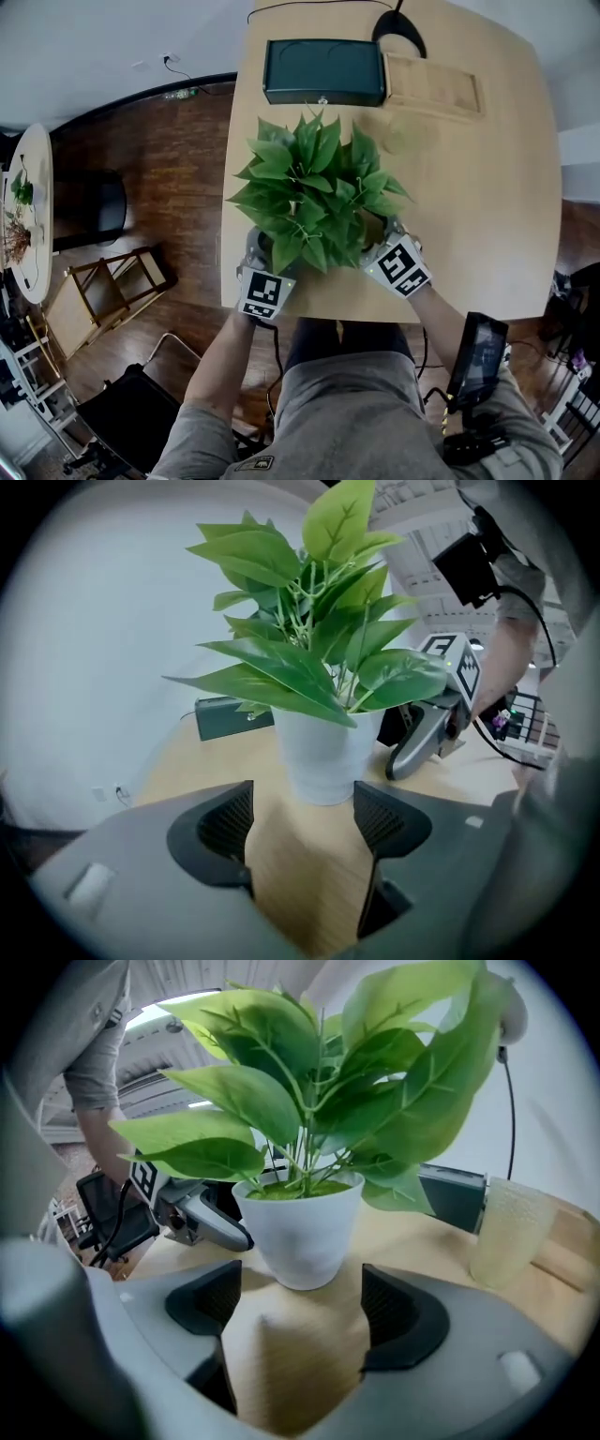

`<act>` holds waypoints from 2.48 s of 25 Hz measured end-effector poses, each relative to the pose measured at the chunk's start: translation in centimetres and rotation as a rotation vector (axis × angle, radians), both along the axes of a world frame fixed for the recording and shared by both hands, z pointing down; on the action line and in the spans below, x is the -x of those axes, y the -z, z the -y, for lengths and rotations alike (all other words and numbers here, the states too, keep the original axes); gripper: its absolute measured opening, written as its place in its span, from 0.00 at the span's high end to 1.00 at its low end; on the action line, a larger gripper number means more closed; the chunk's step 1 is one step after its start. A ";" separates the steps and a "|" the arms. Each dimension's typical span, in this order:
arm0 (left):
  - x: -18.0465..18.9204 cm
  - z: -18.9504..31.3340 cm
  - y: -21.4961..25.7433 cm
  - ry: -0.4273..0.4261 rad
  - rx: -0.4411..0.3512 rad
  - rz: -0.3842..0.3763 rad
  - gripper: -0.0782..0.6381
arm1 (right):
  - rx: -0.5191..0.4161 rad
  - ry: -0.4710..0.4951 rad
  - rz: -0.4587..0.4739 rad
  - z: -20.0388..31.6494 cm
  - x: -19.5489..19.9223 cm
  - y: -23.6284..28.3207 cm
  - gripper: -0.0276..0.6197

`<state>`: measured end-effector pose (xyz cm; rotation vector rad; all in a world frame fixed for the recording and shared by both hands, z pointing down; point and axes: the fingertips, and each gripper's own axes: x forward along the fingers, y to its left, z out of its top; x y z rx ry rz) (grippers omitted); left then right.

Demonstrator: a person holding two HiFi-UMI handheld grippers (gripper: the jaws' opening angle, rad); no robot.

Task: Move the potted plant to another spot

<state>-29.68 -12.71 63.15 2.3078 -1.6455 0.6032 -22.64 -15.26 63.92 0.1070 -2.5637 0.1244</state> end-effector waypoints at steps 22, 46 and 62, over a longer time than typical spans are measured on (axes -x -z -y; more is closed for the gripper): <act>-2.8 3.1 2.1 -0.441 -0.046 0.140 0.32 | -0.096 0.365 0.029 0.3 3.1 1.8 0.25; -2.0 4.8 11.8 -0.477 -0.151 0.165 0.33 | -0.198 0.307 0.113 2.2 3.2 12.3 0.32; -6.8 5.5 21.1 -0.639 -0.302 0.215 0.33 | -0.339 0.152 0.113 2.9 -1.2 21.0 0.32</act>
